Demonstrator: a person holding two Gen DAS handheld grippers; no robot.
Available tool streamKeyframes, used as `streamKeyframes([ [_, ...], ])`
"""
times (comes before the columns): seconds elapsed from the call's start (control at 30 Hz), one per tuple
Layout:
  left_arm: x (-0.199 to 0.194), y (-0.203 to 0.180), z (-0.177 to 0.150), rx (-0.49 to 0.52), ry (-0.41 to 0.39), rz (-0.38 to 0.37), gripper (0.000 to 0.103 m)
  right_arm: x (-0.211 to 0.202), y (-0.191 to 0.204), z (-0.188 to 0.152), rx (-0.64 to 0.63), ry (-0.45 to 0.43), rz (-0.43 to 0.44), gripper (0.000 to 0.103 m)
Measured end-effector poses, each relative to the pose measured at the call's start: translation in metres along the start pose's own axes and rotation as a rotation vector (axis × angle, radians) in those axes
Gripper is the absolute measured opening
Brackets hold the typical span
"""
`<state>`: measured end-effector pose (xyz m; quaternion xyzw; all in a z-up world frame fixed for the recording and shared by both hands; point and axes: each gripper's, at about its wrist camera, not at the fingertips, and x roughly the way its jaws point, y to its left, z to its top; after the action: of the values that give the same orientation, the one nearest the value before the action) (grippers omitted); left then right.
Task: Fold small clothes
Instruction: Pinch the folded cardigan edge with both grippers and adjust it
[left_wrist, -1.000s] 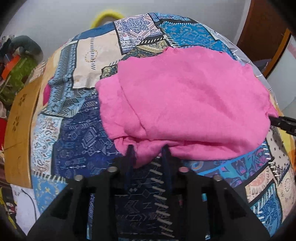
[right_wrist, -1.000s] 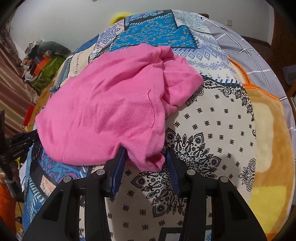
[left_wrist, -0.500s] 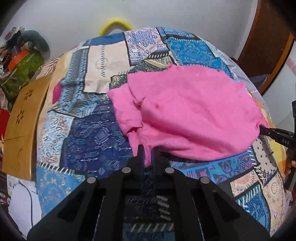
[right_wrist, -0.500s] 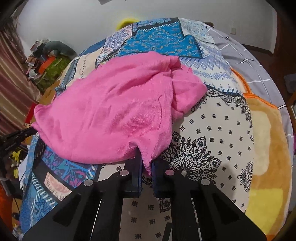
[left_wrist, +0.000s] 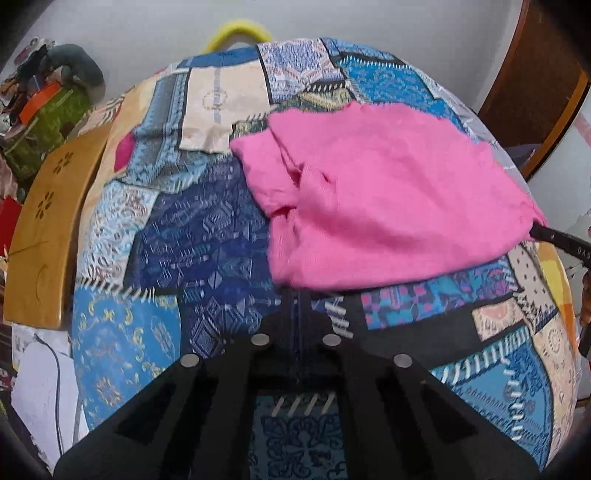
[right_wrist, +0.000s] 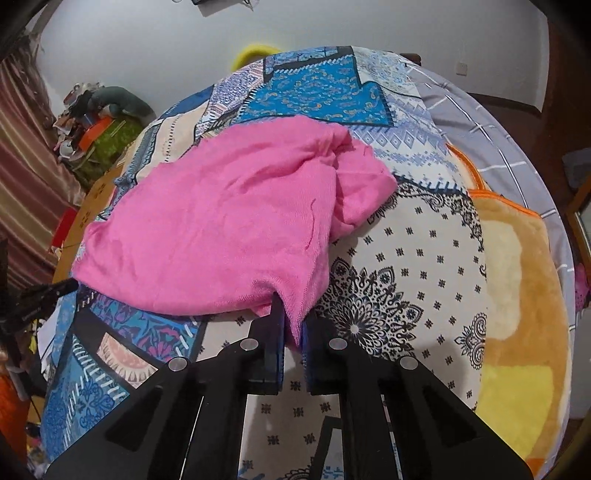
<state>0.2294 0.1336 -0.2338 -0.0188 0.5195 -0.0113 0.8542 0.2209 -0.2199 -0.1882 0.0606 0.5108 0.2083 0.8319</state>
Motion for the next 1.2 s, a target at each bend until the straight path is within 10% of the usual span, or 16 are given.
streamKeyframes([
  [0.47, -0.016, 0.023, 0.003, -0.045, -0.024, 0.053, 0.005, -0.005, -0.003, -0.006, 0.016, 0.033, -0.017, 0.009],
  [0.83, -0.013, 0.044, 0.062, -0.12, -0.088, 0.075, 0.064, -0.006, 0.004, 0.006, -0.01, -0.01, -0.041, 0.044],
  [1.2, 0.063, 0.051, 0.122, -0.208, 0.018, 0.001, 0.067, 0.008, -0.004, 0.015, -0.023, -0.009, -0.061, 0.051],
])
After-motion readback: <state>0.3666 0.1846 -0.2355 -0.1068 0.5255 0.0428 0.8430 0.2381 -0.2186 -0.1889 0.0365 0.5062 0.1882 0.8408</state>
